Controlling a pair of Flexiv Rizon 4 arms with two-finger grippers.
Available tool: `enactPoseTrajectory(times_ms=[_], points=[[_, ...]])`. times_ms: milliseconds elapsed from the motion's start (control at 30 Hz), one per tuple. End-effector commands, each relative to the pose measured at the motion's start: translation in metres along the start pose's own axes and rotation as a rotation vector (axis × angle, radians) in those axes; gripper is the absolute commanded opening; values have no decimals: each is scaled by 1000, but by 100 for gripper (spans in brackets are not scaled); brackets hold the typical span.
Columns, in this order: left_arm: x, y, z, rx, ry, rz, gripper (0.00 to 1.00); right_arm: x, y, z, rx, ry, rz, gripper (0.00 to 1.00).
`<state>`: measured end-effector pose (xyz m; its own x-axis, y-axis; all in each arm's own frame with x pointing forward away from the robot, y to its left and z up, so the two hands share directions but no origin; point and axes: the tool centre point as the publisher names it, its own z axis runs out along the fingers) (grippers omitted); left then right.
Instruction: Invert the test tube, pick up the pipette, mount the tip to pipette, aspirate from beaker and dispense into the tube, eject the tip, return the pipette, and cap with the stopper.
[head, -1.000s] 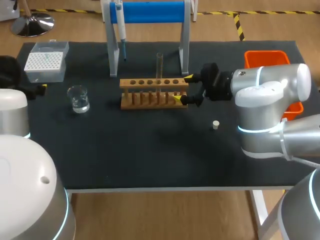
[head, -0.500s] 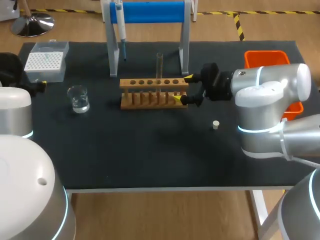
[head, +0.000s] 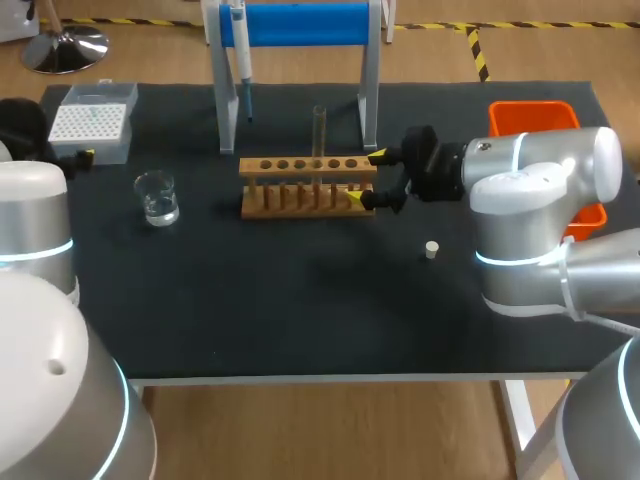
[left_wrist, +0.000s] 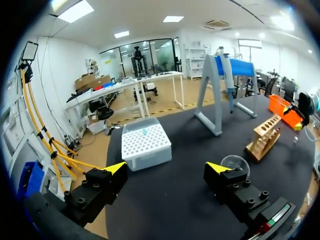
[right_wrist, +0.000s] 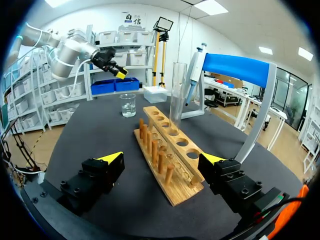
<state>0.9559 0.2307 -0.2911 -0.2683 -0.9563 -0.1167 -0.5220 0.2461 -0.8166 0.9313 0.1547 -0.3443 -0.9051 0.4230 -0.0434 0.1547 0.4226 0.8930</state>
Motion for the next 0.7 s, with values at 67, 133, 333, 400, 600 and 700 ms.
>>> enactPoseTrajectory(times_ms=[67, 133, 333, 400, 600, 700], points=[[-14, -2, 22, 9, -8, -28, 100, 0, 0, -1, 0, 2, 0, 100], [-19, -4, 27, 7, -15, -30, 100, 0, 0, -1, 0, 2, 0, 100], [-30, -9, 44, 11, -22, -28, 100, 0, 0, -1, 0, 2, 0, 100], [-33, -12, 50, 16, -24, -26, 100, 0, 0, -1, 0, 2, 0, 100], [-40, -16, 68, 28, -26, -29, 100, 0, 0, -1, 0, 2, 0, 100], [-42, -17, 76, 33, -28, -33, 100, 0, 0, -1, 0, 2, 0, 100]])
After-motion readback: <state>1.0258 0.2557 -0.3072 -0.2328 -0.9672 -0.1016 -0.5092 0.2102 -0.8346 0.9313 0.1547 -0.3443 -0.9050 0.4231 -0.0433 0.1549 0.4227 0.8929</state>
